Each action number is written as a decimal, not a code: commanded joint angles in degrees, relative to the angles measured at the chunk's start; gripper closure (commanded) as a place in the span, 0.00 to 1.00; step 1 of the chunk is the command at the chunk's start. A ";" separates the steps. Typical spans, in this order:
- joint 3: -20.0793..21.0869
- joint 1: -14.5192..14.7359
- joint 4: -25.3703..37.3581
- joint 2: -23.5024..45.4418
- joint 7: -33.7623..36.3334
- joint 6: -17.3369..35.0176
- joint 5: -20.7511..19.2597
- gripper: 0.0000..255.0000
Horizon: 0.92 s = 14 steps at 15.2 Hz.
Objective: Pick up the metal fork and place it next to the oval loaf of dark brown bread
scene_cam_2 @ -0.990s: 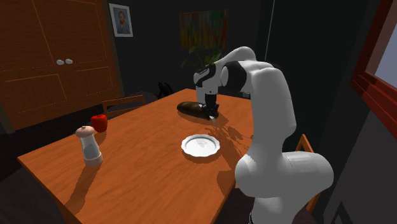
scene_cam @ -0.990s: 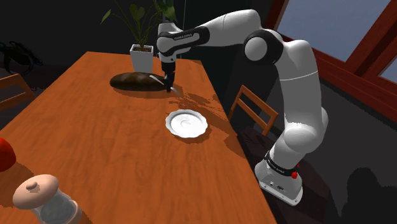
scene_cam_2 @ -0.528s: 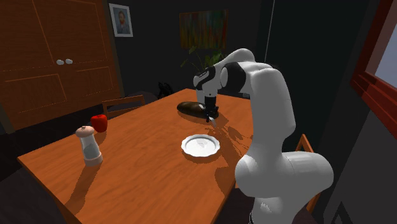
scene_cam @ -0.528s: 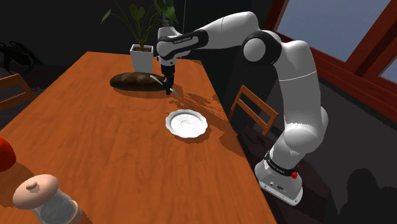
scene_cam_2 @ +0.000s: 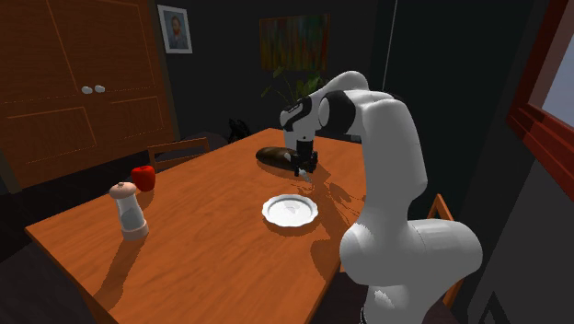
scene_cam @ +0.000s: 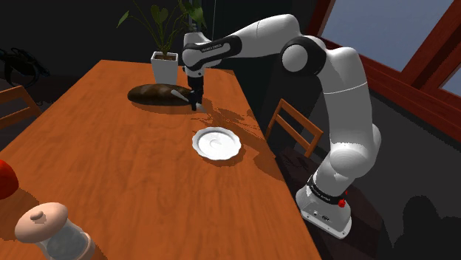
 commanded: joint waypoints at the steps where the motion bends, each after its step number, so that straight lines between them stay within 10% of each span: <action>1: -0.01 -0.01 0.00 0.02 0.00 0.00 0.00 0.00; 14: 0.06 0.04 6.13 -0.72 -0.10 -6.87 0.11 0.00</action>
